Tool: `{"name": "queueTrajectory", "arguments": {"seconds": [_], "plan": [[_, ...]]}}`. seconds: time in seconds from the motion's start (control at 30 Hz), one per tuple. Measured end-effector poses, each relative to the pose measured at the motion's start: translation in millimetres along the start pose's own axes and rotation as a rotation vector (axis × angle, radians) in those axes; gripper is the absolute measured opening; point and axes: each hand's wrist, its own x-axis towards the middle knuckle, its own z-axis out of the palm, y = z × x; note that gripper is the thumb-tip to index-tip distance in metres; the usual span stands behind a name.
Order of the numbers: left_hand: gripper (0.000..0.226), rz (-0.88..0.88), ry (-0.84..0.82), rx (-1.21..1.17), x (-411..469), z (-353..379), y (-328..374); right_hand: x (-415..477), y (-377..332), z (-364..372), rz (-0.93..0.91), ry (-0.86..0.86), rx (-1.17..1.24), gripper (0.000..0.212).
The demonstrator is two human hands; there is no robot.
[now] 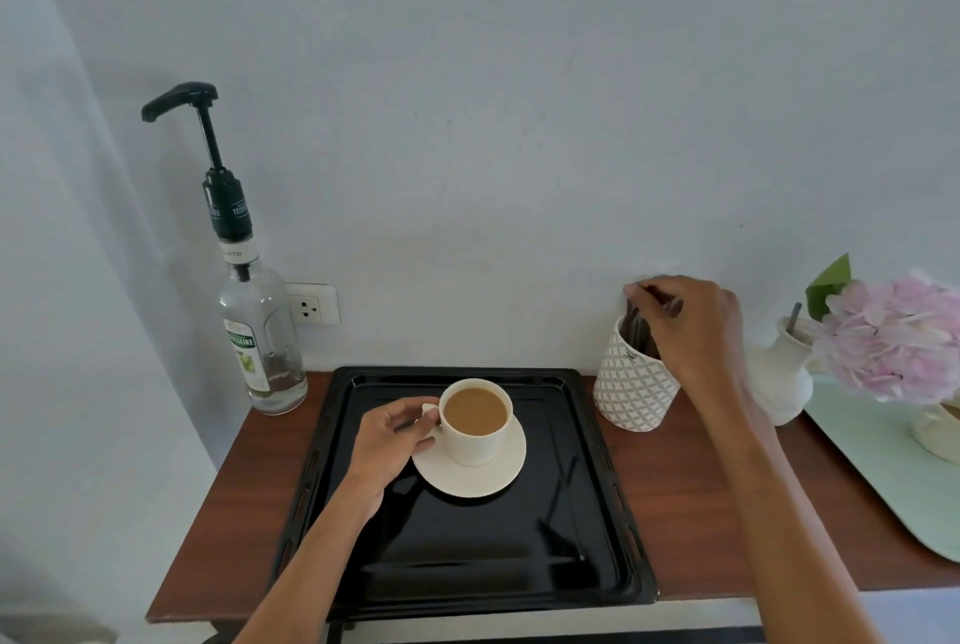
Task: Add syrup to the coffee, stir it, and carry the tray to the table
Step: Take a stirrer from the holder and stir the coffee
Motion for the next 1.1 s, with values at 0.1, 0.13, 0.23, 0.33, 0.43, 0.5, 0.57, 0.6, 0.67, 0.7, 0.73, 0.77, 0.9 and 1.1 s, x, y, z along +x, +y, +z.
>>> {"name": "queueTrajectory", "arguments": {"seconds": [0.1,0.13,0.23,0.33,0.43,0.5,0.57,0.6,0.67,0.7,0.73,0.77,0.9,1.1], "plan": [[0.013,0.0,-0.003,-0.016,0.1,-0.6,-0.4,4.5,-24.5,-2.4,-0.067,0.009,0.057,0.021],[0.014,-0.001,-0.005,-0.02,-0.1,-0.7,0.0,5.1,-30.7,-0.6,-0.062,-0.005,0.093,0.022],[0.014,-0.003,-0.01,-0.025,-0.1,-0.7,0.3,2.8,-43.8,10.1,-0.011,-0.081,0.188,0.021],[0.014,-0.001,-0.015,-0.033,-0.9,-0.7,-0.8,-5.9,-53.8,22.8,0.002,-0.163,0.283,0.021],[0.014,-0.002,-0.015,-0.041,-2.1,0.1,-2.7,-12.9,-59.8,36.4,0.033,-0.207,0.374,0.022],[0.014,-0.003,-0.014,-0.046,-1.4,0.0,-4.2,-19.0,-61.5,47.9,0.035,-0.253,0.386,0.023],[0.014,-0.004,-0.015,-0.048,-0.8,-0.2,-5.5,-26.8,-61.2,62.3,0.018,-0.314,0.363,0.024],[0.014,-0.004,-0.015,-0.049,-0.6,-0.4,-6.0,-31.0,-59.7,70.8,0.008,-0.341,0.344,0.025],[0.014,-0.007,-0.013,-0.051,0.3,-1.0,-7.2,-38.4,-54.6,87.6,-0.008,-0.398,0.296,0.026],[0.013,-0.007,-0.013,-0.053,0.2,-1.0,-7.3,-41.4,-51.6,95.3,-0.008,-0.43,0.278,0.027],[0.013,-0.003,-0.013,-0.052,-0.2,-0.9,-6.9,-44.2,-48.3,102.1,-0.004,-0.461,0.267,0.029],[0.013,0.003,-0.014,-0.048,-0.5,-0.8,-6.7,-47.1,-45.0,107.5,0.008,-0.485,0.268,0.031],[0.013,0.01,-0.02,-0.037,-1.5,-1.6,-5.2,-57.9,-36.0,116.7,0.068,-0.523,0.318,0.042],[0.015,0.021,-0.024,0.011,-4.7,-1.6,-2.4,-57.6,-41.8,129.7,0.141,-0.562,0.458,0.038]]}}
